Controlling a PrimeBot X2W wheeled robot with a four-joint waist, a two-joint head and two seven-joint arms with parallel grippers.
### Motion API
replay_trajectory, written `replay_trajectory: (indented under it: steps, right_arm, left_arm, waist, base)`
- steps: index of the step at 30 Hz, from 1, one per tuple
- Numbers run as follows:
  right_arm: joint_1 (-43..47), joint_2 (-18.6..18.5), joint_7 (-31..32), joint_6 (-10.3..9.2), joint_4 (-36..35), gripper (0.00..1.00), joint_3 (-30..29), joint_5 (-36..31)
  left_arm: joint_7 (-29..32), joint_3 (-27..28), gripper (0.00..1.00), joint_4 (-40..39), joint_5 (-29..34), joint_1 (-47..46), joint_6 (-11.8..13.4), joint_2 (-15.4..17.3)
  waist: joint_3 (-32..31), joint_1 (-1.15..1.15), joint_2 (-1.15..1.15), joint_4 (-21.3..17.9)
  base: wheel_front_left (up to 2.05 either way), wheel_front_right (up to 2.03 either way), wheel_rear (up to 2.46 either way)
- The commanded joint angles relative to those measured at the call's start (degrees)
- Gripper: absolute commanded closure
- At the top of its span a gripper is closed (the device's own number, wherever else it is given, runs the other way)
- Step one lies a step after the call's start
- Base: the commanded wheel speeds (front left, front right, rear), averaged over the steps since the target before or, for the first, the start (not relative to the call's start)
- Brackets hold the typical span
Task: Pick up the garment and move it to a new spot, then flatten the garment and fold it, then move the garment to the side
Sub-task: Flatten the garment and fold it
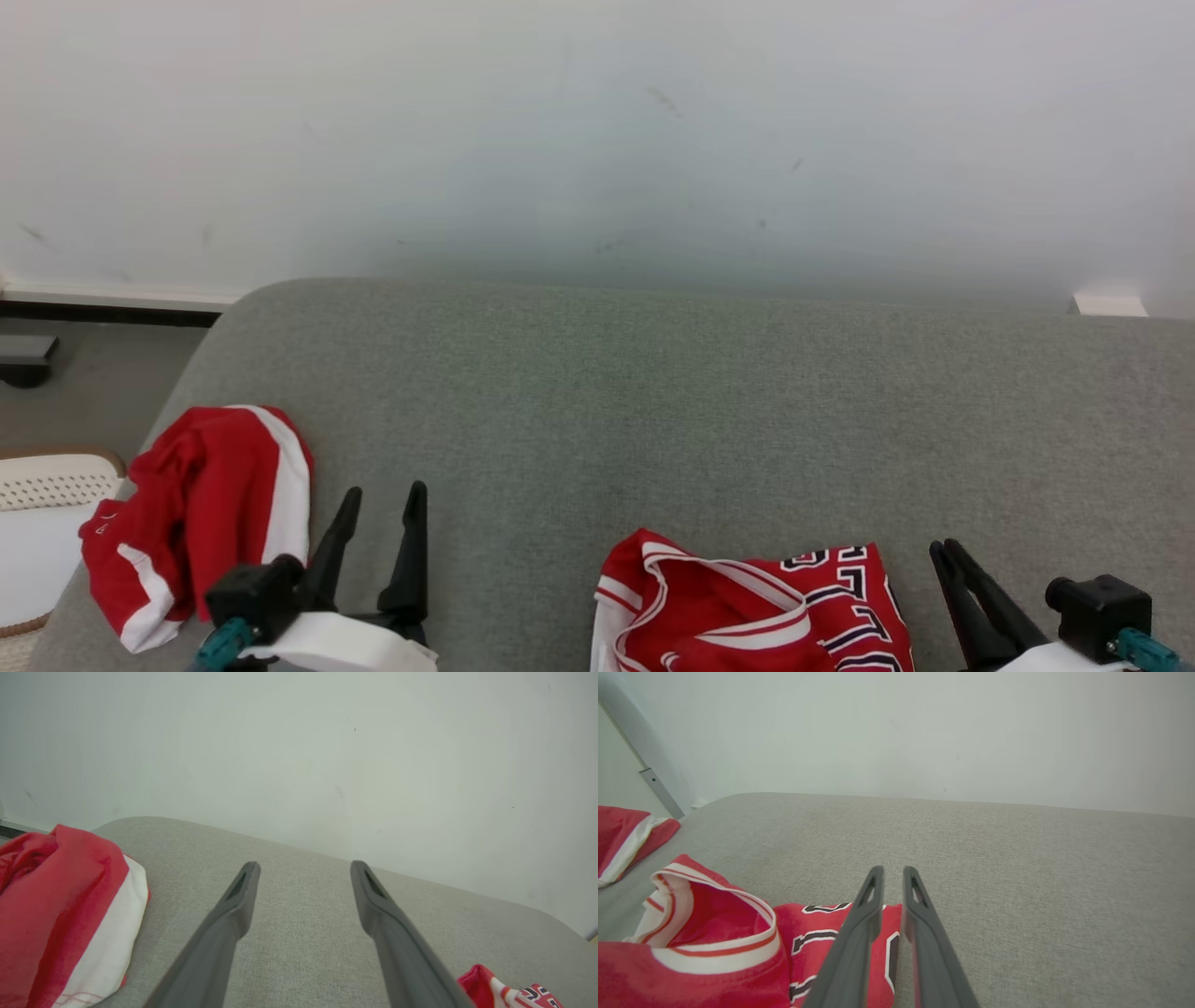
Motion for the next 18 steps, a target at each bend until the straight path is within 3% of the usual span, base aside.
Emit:
replay_trajectory:
  steps: [1, 18]
  right_arm:
    - [-0.47, -0.11, -0.28, -0.11, 0.72, 1.00, 0.36, -0.24]
    - [-1.65, 2.16, 8.03, -0.11, 13.72, 1.00, 9.67, 6.45]
  left_arm:
    - [0.00, 0.20, 0.00, -0.14, 0.22, 0.17, -0.19, -0.01]
    - [0.00, 1.38, 0.00, 0.61, 0.79, 0.15, -0.66, -0.51]
  waist:
    - [-0.07, 0.00, 0.00, 0.63]
    - [0.67, 0.00, 0.00, 8.46]
  base:
    - [0.00, 0.00, 0.00]
    - [0.00, 0.00, 0.00]
